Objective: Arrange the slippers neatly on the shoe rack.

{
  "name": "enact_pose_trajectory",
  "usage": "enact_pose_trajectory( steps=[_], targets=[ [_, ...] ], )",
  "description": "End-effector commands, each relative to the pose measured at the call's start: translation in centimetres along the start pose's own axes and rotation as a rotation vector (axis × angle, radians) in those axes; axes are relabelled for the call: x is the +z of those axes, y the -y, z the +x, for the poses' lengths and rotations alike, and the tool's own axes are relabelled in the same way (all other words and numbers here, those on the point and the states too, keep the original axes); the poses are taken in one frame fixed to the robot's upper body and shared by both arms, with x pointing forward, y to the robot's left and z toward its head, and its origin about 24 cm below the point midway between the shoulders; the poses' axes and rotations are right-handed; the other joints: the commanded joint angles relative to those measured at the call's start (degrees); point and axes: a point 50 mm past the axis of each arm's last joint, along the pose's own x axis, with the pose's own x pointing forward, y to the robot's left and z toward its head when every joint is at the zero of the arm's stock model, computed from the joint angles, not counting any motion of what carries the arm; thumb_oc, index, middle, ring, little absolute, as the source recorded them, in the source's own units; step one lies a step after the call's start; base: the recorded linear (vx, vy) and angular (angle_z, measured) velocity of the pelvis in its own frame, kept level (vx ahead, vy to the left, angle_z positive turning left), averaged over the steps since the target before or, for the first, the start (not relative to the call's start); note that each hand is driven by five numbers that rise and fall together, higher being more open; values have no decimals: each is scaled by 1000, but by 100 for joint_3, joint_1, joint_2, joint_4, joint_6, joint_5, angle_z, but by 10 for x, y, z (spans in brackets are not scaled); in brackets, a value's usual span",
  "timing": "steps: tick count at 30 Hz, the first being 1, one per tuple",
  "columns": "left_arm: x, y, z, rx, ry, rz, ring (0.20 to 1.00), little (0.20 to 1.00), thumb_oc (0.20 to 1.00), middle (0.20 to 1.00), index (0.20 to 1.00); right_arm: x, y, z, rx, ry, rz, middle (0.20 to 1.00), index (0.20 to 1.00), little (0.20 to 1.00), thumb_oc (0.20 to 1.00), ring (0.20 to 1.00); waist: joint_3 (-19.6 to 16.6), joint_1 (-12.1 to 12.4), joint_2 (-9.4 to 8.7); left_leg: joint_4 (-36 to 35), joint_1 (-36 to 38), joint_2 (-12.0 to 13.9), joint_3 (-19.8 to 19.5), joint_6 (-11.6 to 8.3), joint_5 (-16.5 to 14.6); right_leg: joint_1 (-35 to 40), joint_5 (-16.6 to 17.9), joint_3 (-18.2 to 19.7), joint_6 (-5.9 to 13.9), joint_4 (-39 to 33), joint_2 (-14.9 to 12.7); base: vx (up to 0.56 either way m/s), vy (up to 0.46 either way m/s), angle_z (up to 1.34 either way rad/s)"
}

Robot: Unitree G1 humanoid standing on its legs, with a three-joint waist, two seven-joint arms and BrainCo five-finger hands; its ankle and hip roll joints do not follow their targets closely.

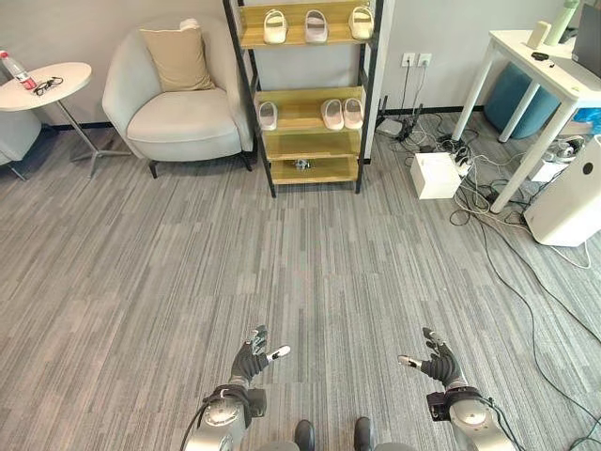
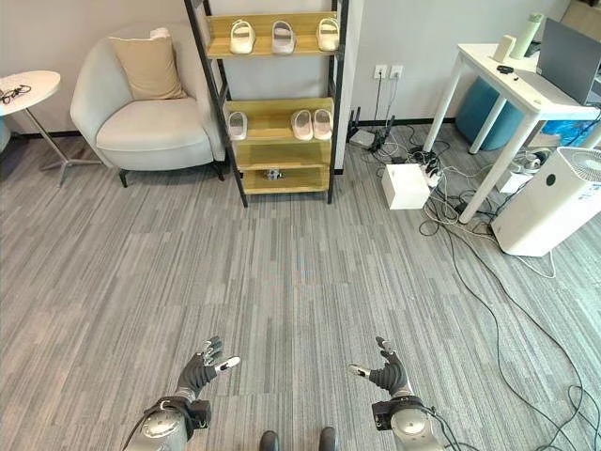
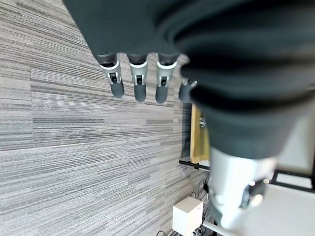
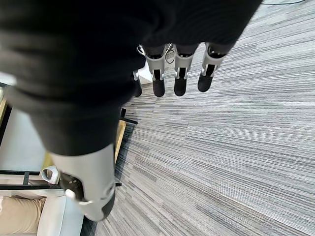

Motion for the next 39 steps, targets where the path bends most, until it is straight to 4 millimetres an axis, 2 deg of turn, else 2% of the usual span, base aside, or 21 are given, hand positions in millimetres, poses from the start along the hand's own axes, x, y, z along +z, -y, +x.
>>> enact_pose_trajectory(
  steps=[1,7,12,15,16,20,21,22,23,24,26,27,29,31,32,33,34,35,36,38,39],
  targets=[
    [22,0,9,-4,91,-21,1000,1000,1000,1000,1000,17,-5,3,16,91,53,1000,1000,1000,1000,1000,-22,1,-218,-41,176,322,-304,-317,-607,285,-698,74,706,10,-693,0,0,0],
    [22,-1,10,0,87,-17,1000,1000,1000,1000,1000,20,-7,4,26,96,55,1000,1000,1000,1000,1000,-4,7,-209,-41,174,316,-300,-321,-604,277,-706,78,708,10,-684,0,0,0],
    [32,-6,12,1,124,37,1000,1000,1000,1000,1000,34,-6,8,38,147,52,1000,1000,1000,1000,1000,194,-1,-195,-41,91,314,-258,-317,-588,145,-658,126,727,10,-706,0,4,-2],
    [38,-11,10,12,154,51,1000,1000,1000,1000,1000,39,-6,9,46,165,41,1000,1000,1000,1000,1000,323,17,-192,-41,42,319,-226,-304,-567,73,-637,176,730,10,-707,-12,33,-12],
    [48,-12,11,2,199,102,1000,1000,1000,1000,1000,42,-4,11,46,175,43,1000,1000,1000,1000,1000,402,34,-202,-41,-23,315,-206,-295,-550,3,-621,208,747,10,-705,-30,33,-15],
    [61,-11,10,-24,254,127,1000,1000,1000,1000,1000,50,-1,15,45,198,41,1000,1000,1000,1000,1000,426,75,-264,-35,-78,261,-195,-256,-573,-24,-626,201,782,10,-741,16,95,-14],
    [62,-12,10,-20,260,109,1000,1000,1000,1000,1000,61,0,19,39,235,26,1000,1000,1000,1000,1000,530,77,-335,141,-195,165,-232,-161,-679,-173,-620,215,830,336,-843,-13,197,-3],
    [63,-13,10,-18,263,106,1000,1000,1000,1000,1000,62,1,20,31,235,11,1000,1000,1000,1000,1000,590,81,-351,249,-266,139,-231,-114,-740,-383,-675,234,877,703,-876,-35,259,-2],
    [62,-13,9,-11,260,93,1000,1000,1000,1000,1000,61,0,22,22,224,6,1000,1000,1000,1000,1000,666,88,-367,400,-317,102,-200,-42,-848,-821,-659,244,1038,1546,-928,214,271,-14],
    [60,-16,10,-1,246,119,1000,1000,1000,1000,1000,47,3,19,-1,170,25,1000,1000,1000,1000,1000,837,-49,-313,299,86,144,-245,-5,-1035,-1593,-272,193,1110,2525,-1006,339,209,-16],
    [66,-14,11,-11,267,125,1000,1000,1000,1000,1000,47,7,19,-16,169,26,1000,1000,1000,1000,1000,845,-109,-346,150,320,94,-284,-29,-1111,-1651,-253,-18,1012,1885,-1007,331,21,7],
    [66,-14,11,-12,267,124,1000,1000,1000,1000,1000,47,7,19,-16,169,26,1000,1000,1000,1000,1000,861,-118,-328,135,351,115,-296,-34,-1117,-1609,-252,-41,1009,1861,-991,216,-72,39],
    [72,-13,14,-15,285,128,1000,1000,1000,1000,1000,46,12,21,-35,160,5,1000,1000,1000,1000,1000,866,-194,-375,21,553,85,-325,-110,-1206,-1727,-119,-253,1019,1132,-998,265,-109,27],
    [78,-12,16,-14,303,132,1000,1000,1000,1000,1000,44,15,21,-53,151,-4,1000,1000,1000,1000,1000,858,-283,-365,-34,773,161,-366,-201,-1330,-1766,59,-446,1057,635,-973,388,-193,11],
    [84,-11,17,-23,326,132,1000,1000,1000,1000,1000,42,22,19,-74,154,-15,1000,1000,1000,1000,1000,761,-372,-375,-41,937,215,-418,-286,-1507,-1709,101,-428,1046,394,-930,342,-197,11],
    [84,-11,17,-24,326,132,1000,1000,1000,1000,1000,42,22,18,-75,153,-15,1000,1000,1000,1000,1000,765,-378,-364,-41,946,228,-425,-289,-1514,-1686,106,-443,1044,375,-920,578,-402,48],
    [81,-8,15,-31,327,99,1000,1000,1000,1000,1000,33,26,14,-76,137,-6,1000,1000,1000,1000,1000,588,-461,-320,204,1033,493,-454,-488,-1476,-1489,104,-334,821,408,-746,422,-334,58],
    [80,-8,14,-34,327,83,1000,1000,1000,1000,1000,32,28,13,-77,138,-8,1000,1000,1000,1000,1000,545,-459,-279,577,905,575,-442,-583,-1319,-1364,34,-353,747,364,-658,591,-536,80],
    [81,-8,12,-40,330,55,1000,1000,1000,1000,1000,35,28,12,-66,162,-2,1000,1000,1000,1000,1000,566,-391,-247,1773,382,609,-535,-735,-790,-1018,-104,-339,550,218,-478,295,-353,43],
    [82,-7,13,-36,330,36,1000,1000,1000,1000,1000,38,29,13,-62,173,-3,1000,1000,1000,1000,1000,648,-308,-362,2842,-188,457,-684,-778,-348,-744,-268,-285,364,157,-486,255,-311,-9],
    [84,-7,14,-29,335,29,1000,1000,1000,1000,1000,39,29,14,-62,176,-2,1000,1000,1000,1000,1000,701,-267,-413,3215,-421,447,-684,-785,-261,-641,-350,-272,297,153,-500,217,-216,-54]
  ],
)
